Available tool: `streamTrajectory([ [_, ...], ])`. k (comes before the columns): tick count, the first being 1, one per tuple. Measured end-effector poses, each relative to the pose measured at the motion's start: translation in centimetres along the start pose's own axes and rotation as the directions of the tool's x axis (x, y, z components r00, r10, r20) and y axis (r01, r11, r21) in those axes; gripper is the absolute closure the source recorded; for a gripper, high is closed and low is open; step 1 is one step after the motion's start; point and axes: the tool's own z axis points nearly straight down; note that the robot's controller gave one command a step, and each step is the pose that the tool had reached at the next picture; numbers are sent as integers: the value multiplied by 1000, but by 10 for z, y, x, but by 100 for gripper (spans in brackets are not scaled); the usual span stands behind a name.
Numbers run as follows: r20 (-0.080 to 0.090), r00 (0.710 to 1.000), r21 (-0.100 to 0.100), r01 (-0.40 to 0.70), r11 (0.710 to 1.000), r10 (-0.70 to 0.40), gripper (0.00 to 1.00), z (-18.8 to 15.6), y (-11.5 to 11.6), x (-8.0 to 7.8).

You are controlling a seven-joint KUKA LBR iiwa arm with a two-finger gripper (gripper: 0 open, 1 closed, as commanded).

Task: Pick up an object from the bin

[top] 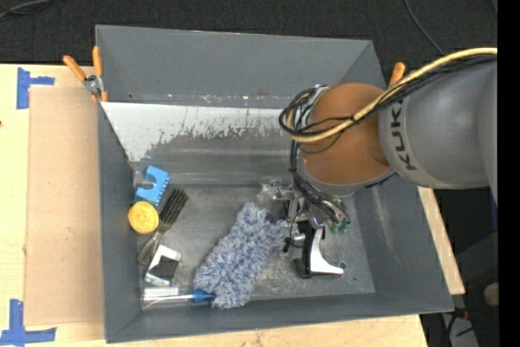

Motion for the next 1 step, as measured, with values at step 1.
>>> streamTrajectory([
  [1, -6, 965, -6, 261, 965, -261, 0, 14, 41, -2],
])
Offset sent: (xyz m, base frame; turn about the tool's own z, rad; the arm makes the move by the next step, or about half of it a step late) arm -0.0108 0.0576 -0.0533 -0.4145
